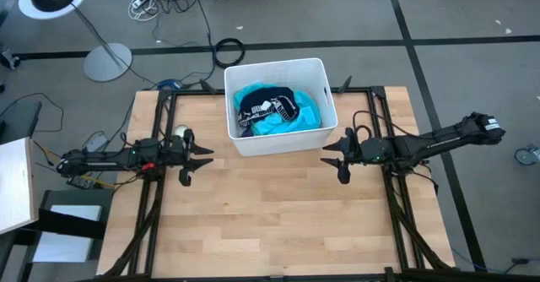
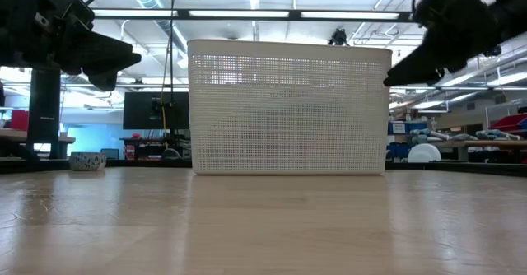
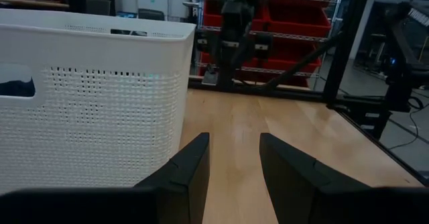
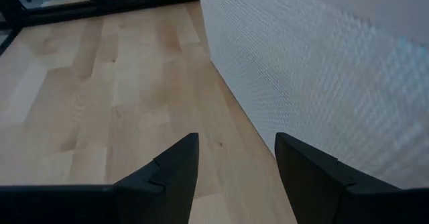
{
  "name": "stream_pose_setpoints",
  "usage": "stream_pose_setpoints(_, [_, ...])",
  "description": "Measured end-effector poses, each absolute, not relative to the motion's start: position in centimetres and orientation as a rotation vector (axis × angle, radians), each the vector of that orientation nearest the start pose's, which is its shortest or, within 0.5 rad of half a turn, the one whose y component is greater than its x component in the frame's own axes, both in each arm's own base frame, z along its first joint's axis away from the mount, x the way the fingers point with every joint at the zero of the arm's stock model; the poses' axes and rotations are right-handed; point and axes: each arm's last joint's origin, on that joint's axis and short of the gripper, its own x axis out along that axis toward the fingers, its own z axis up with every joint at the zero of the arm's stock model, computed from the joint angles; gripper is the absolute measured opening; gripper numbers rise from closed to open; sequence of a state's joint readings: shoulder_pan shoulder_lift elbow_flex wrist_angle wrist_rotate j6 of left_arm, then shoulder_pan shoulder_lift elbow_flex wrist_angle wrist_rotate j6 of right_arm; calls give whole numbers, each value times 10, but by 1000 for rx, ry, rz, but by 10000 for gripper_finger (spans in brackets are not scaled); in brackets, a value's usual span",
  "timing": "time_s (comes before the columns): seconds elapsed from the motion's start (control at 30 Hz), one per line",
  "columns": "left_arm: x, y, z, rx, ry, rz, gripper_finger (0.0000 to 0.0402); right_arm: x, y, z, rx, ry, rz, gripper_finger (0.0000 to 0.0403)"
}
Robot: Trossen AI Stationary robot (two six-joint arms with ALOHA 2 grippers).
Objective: Sort clothes
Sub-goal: Return to Home Position
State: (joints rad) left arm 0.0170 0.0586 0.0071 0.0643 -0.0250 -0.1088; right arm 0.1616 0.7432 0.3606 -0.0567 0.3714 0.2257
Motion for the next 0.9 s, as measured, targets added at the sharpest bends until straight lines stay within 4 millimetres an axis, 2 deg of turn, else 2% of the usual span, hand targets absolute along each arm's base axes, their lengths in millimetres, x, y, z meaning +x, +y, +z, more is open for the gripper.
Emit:
stream_pose_setpoints(0.23, [101,2,168,-109,-19,41,137,134,12,177,142,251,-175,197])
stream_pose_setpoints(0.37, [101,2,168,-109,-19,41,137,120,8,166,175,179,-125,197])
stream_pose_setpoints(0.67, [101,2,168,-109,-23,40,137,102,-2,162,210,81,-29,197])
stream_pose_setpoints(0.9, [101,2,169,-109,-29,39,137,99,-6,165,202,35,-46,197])
